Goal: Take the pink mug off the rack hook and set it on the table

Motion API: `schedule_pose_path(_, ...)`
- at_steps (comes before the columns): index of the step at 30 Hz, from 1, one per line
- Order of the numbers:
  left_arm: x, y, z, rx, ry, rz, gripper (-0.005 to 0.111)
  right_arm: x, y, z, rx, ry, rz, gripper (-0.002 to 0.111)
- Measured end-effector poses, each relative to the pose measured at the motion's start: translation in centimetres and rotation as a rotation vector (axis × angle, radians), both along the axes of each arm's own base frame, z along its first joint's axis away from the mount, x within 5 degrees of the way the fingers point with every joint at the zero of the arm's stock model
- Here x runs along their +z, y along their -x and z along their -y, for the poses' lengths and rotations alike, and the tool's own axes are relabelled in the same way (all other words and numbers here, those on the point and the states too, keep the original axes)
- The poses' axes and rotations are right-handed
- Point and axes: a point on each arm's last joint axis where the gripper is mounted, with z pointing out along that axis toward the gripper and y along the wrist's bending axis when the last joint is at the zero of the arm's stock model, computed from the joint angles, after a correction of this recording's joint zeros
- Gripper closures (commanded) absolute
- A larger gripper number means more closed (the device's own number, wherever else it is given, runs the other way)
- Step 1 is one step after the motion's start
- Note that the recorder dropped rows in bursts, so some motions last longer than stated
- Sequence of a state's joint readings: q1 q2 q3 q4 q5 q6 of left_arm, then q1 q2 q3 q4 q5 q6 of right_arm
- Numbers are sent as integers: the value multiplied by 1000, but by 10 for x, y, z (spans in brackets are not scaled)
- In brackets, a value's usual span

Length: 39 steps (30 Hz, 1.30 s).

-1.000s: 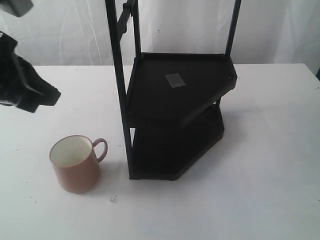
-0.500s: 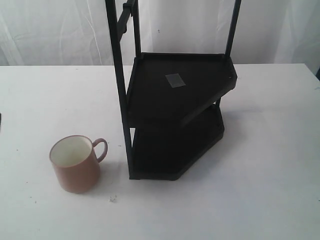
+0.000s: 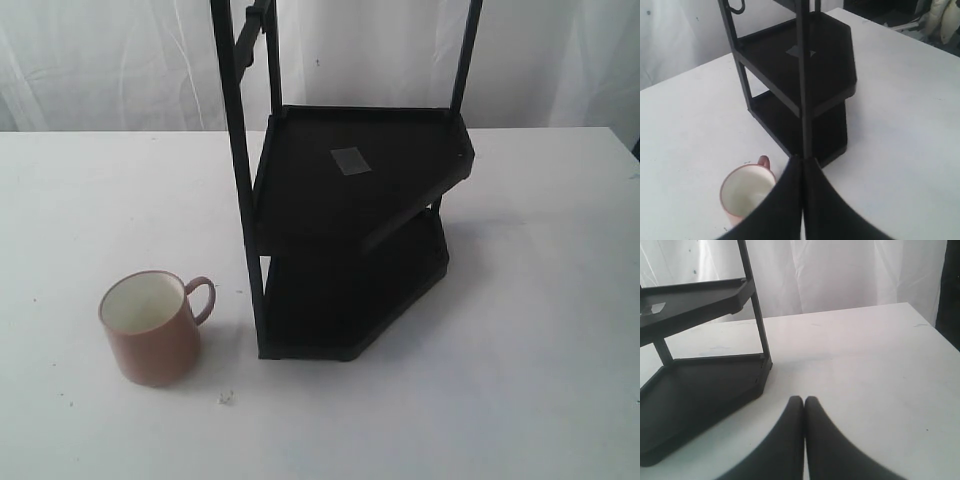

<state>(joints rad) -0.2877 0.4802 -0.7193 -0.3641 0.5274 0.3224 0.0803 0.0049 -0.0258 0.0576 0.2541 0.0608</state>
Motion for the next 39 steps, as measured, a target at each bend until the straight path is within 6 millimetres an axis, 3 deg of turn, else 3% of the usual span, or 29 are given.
schedule_pose_path(11,-87,3,-24,257,27,182,107,0,0,0,0,0,0,108)
schedule_pose_path(23,-172,14,-30,338,93,43,107,0,0,0,0,0,0,108)
schedule_pose_path(39,-176,20,-31,349,152,21,107,0,0,0,0,0,0,108)
